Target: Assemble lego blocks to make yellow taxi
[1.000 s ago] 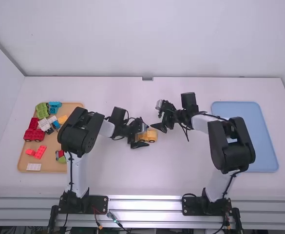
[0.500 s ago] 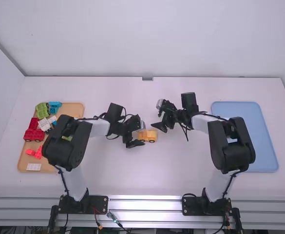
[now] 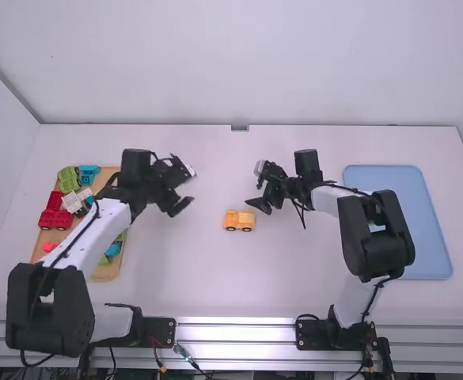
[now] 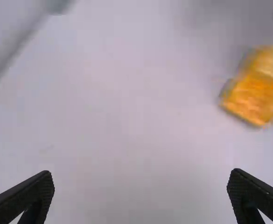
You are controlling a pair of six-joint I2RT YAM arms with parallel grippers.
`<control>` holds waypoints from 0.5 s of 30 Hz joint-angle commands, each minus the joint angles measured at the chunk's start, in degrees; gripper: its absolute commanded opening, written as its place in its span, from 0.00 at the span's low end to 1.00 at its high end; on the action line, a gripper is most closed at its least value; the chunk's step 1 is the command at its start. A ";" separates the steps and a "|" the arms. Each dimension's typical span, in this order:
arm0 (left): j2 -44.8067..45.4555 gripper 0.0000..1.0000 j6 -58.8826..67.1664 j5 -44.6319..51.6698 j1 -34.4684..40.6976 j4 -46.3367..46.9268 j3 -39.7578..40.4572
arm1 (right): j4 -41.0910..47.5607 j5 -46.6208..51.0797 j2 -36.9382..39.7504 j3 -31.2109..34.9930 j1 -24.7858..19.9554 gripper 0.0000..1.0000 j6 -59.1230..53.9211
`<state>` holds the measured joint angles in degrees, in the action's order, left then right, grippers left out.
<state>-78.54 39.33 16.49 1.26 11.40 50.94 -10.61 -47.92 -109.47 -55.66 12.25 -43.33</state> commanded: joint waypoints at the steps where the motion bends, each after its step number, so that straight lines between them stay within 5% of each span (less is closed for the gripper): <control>1: 2.64 0.99 -17.20 -15.58 -3.87 -1.90 -0.33 | -0.66 1.55 1.38 -1.01 -0.22 0.99 1.95; 4: 3.80 0.99 -22.25 -23.52 -8.63 -4.48 -0.33 | -1.16 2.73 1.38 -1.07 -0.22 0.99 3.08; 9: 3.76 0.99 -23.28 -22.12 -15.08 -6.73 0.24 | -1.46 3.43 1.38 -1.05 -0.22 0.99 3.06; 15: -0.57 0.99 -21.42 -14.05 -24.90 10.71 14.38 | -2.71 3.39 1.38 -1.07 -0.22 0.99 3.08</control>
<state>-77.47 17.80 -0.40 -21.71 20.58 59.20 -13.17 -44.45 -109.47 -55.66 12.25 -40.62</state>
